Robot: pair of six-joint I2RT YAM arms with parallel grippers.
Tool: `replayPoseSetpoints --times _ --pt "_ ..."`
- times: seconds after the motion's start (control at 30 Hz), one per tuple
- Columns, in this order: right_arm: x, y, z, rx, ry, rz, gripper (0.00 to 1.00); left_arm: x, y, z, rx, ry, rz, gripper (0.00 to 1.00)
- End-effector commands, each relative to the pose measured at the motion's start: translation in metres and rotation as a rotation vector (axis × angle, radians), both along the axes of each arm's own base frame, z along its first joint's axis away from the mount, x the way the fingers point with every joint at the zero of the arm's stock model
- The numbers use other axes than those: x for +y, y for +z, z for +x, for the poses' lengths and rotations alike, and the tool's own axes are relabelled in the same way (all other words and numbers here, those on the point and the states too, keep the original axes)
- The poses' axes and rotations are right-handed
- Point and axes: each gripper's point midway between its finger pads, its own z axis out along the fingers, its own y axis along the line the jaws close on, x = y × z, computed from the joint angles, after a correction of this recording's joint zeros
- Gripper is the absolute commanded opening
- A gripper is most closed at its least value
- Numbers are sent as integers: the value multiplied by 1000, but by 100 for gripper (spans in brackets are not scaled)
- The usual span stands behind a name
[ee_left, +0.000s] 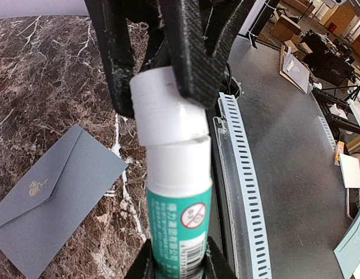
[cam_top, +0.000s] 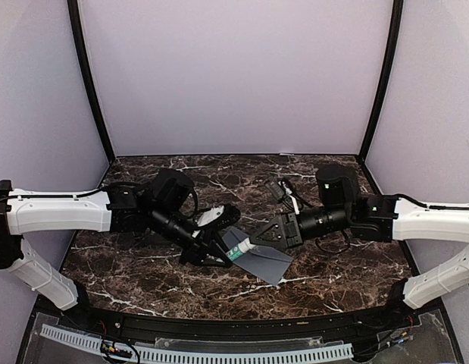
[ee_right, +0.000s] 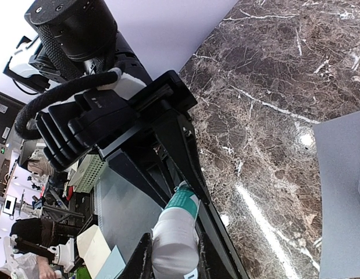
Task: Place the letter into the envelope and seal it
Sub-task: Close the solid glue cap on the solid glue.
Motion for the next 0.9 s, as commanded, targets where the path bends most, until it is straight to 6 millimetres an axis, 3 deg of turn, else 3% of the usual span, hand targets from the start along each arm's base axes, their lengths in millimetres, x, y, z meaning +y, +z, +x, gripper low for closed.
replayPoseSetpoints --times 0.0,0.37,0.87 --pt "7 12 -4 -17 30 47 10 0 1 -6 6 -32 -8 0" --pt "10 7 -8 -19 50 22 9 -1 -1 -6 15 -31 -3 0" --pt "19 -20 -23 -28 69 -110 7 -5 0 -14 82 -67 -17 0"
